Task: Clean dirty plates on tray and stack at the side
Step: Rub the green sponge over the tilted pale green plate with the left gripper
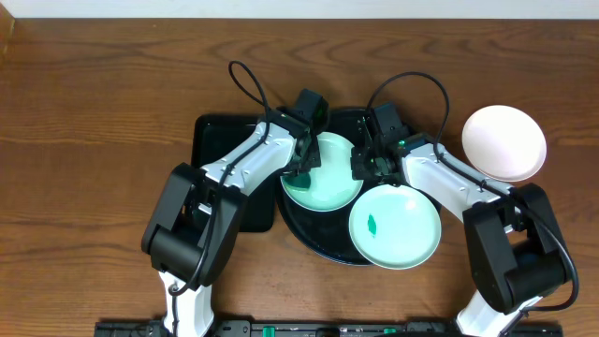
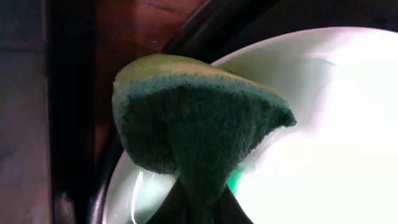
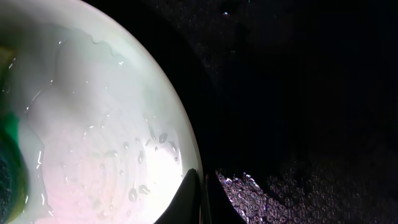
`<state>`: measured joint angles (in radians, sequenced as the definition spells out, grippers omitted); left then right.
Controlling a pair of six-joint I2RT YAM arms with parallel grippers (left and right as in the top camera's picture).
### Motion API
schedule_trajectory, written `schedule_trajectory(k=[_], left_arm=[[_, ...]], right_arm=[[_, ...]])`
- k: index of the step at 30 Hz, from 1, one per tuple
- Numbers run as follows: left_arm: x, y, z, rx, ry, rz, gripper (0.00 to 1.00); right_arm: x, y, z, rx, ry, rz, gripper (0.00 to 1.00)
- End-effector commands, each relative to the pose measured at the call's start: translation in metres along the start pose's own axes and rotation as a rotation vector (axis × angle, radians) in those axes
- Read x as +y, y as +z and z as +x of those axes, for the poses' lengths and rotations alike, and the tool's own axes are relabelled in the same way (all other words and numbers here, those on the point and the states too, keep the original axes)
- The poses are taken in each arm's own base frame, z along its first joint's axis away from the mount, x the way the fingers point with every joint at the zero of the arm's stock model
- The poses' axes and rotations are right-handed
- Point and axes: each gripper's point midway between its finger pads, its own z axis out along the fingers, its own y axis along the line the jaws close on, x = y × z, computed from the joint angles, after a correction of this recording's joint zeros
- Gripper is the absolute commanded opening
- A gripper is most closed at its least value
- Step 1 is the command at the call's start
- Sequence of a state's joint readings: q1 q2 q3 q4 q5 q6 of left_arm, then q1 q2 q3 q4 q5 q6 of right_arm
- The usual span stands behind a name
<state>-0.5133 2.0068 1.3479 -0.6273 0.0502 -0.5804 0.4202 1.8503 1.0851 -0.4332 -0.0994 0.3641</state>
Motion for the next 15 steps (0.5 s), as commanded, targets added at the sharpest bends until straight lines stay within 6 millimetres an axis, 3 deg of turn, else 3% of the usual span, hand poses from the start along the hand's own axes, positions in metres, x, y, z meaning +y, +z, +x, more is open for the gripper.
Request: schedule_trajectory(k=[1, 15], left_arm=[[-0.012, 0.036, 0.046, 0.173, 0.014, 0.041, 0.08], [-0.06, 0.027, 0.061, 0.261, 0.032, 0.278, 0.07]], right_arm=[[0.003, 0.005, 0.004, 0.012, -0.007, -0.002, 0.01], [0.004, 0.005, 0.003, 0.009, -0.009, -0.004, 0.01]])
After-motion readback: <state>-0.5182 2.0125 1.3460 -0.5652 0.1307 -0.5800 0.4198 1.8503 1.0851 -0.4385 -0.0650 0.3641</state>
